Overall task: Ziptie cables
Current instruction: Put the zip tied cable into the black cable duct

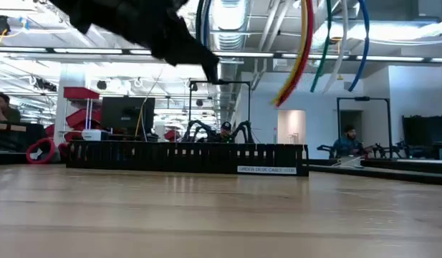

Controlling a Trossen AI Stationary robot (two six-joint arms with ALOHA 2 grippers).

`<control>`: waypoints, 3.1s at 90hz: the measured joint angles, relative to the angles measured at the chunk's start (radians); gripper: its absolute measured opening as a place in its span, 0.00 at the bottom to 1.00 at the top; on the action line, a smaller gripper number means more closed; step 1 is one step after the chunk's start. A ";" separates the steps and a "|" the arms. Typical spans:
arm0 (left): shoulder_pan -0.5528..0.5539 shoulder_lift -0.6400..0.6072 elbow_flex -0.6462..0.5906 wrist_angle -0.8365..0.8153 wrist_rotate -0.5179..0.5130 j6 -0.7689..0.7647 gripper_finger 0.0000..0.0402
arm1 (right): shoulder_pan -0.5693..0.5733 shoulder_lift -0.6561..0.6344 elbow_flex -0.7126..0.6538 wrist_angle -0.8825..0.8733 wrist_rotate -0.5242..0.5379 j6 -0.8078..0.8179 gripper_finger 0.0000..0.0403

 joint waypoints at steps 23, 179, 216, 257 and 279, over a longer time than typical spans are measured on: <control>0.044 -0.236 0.001 -0.223 -0.054 0.067 0.06 | -0.004 0.000 0.000 -0.150 0.034 0.088 0.14; 0.089 -0.472 0.007 -0.508 -0.207 0.056 0.06 | -0.237 0.290 0.003 0.282 0.245 -0.128 0.06; 0.089 -0.554 0.007 -0.650 -0.226 -0.051 0.06 | -0.230 0.245 0.002 0.198 0.203 -0.155 0.02; 0.084 -0.447 0.011 -0.613 -0.246 -0.036 0.06 | -0.303 0.131 0.000 0.105 -0.183 -0.137 0.06; 0.089 -0.463 0.011 -0.615 -0.302 -0.033 0.06 | -0.311 0.134 -0.005 0.091 -0.233 -0.135 0.37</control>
